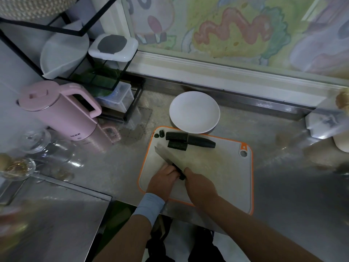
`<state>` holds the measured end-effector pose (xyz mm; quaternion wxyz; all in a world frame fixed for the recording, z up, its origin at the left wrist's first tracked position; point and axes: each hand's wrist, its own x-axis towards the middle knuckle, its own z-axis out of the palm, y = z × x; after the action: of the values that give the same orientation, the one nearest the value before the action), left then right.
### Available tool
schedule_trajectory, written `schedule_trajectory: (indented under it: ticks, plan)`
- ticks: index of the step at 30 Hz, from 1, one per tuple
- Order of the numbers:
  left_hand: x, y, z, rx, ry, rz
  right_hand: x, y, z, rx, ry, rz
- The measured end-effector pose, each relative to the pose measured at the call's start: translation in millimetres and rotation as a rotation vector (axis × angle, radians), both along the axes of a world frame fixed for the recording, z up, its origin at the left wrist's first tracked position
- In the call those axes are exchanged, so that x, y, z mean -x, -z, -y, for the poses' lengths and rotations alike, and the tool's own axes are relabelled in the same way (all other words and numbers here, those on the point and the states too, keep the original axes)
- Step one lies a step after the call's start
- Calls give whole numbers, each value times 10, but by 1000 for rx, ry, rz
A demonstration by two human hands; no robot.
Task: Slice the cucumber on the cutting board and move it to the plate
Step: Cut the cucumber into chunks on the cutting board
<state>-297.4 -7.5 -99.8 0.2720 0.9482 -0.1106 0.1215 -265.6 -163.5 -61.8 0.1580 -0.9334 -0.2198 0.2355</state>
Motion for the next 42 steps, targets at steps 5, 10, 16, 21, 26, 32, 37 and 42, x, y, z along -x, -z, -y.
schedule_trajectory:
  ticks: [5,10,16,21,26,32,37,42]
  plan:
    - [-58,-54,-18,-12,47,-65,-156,-24,-173,-40,13,-14]
    - [-194,-99,-100,-106,149,-72,-314,-193,-21,-48,130,-75]
    - [-449,-166,-200,-306,284,-317,-403,-366,68,-58,180,10]
    - [-551,-304,-416,-257,163,-578,-406,-411,16,-49,191,57]
    - [-621,-373,-667,-273,177,-754,-369,-440,-6,-68,239,72]
    - [-720,-430,-478,-349,165,-472,-398,-464,81,-116,293,97]
    - [-901,-377,-134,-501,237,-474,-436,-401,199,-100,310,145]
    - [-940,-322,-152,-466,235,-575,-450,-389,211,-95,293,151]
